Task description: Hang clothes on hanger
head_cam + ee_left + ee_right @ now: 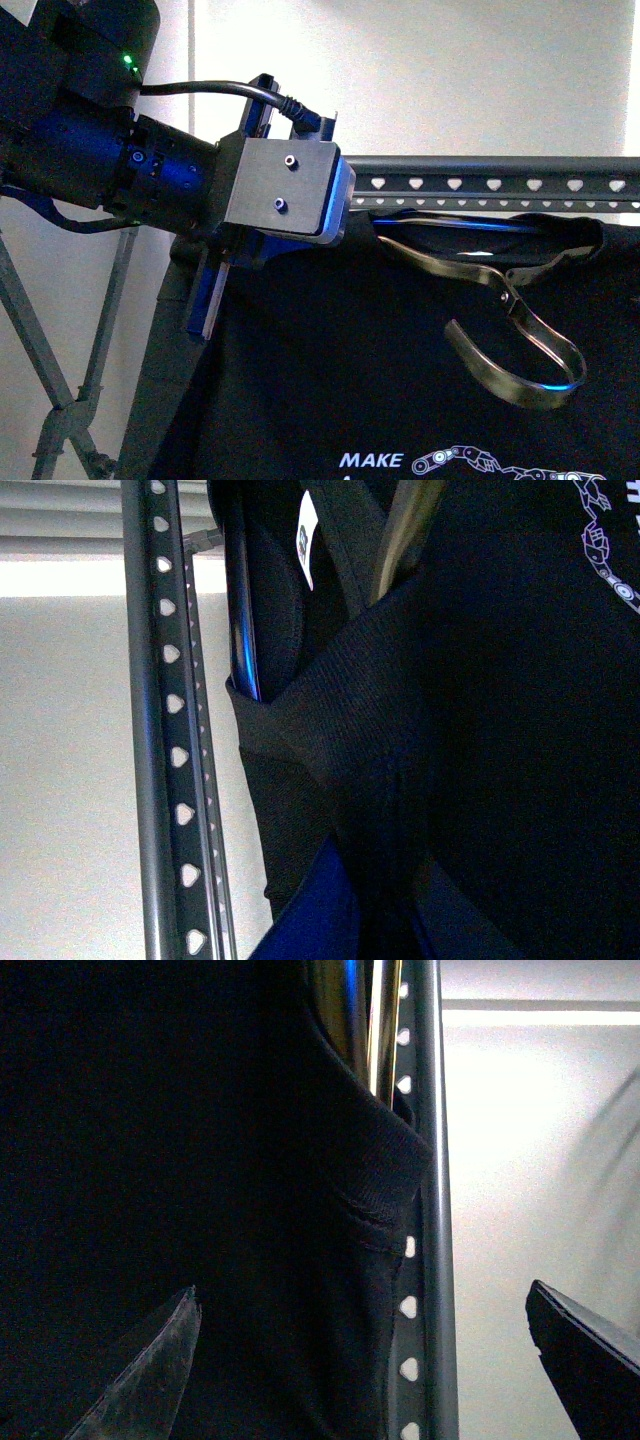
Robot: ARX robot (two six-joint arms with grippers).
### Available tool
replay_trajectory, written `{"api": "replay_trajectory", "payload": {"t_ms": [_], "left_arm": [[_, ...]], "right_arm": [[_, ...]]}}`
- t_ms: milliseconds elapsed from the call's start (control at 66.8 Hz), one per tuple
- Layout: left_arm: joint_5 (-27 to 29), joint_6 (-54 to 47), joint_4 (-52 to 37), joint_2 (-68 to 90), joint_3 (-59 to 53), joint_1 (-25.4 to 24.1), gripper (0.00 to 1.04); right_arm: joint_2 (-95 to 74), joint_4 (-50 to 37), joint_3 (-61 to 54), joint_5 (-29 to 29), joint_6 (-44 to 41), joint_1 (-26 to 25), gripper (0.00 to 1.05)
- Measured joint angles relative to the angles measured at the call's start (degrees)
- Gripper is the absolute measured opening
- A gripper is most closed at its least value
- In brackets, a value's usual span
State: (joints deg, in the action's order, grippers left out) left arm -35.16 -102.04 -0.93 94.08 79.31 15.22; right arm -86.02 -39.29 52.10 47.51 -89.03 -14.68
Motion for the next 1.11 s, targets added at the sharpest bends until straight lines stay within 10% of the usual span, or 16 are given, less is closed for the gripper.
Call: {"api": "replay_trajectory", "payload": {"t_ms": [404, 958, 1107], "left_arm": [[0.26, -0.02, 0.0, 0.0, 0.0, -0.07, 0.04], [0.24, 0.24, 0.0, 0.0, 0.0, -0.13, 0.04], [-0.04, 0.09, -0.22, 0.0, 0.0, -0.13, 0.23]], "right_arm": [[-6.84, -2.14, 7.93, -8.15, 6.73, 4.72, 0.96], [-8.17, -2.51, 9.14, -11.26, 8.79, 7.48, 0.13], [-7.63, -0.76, 7.48, -10.62, 8.85, 7.48, 0.05]]}}
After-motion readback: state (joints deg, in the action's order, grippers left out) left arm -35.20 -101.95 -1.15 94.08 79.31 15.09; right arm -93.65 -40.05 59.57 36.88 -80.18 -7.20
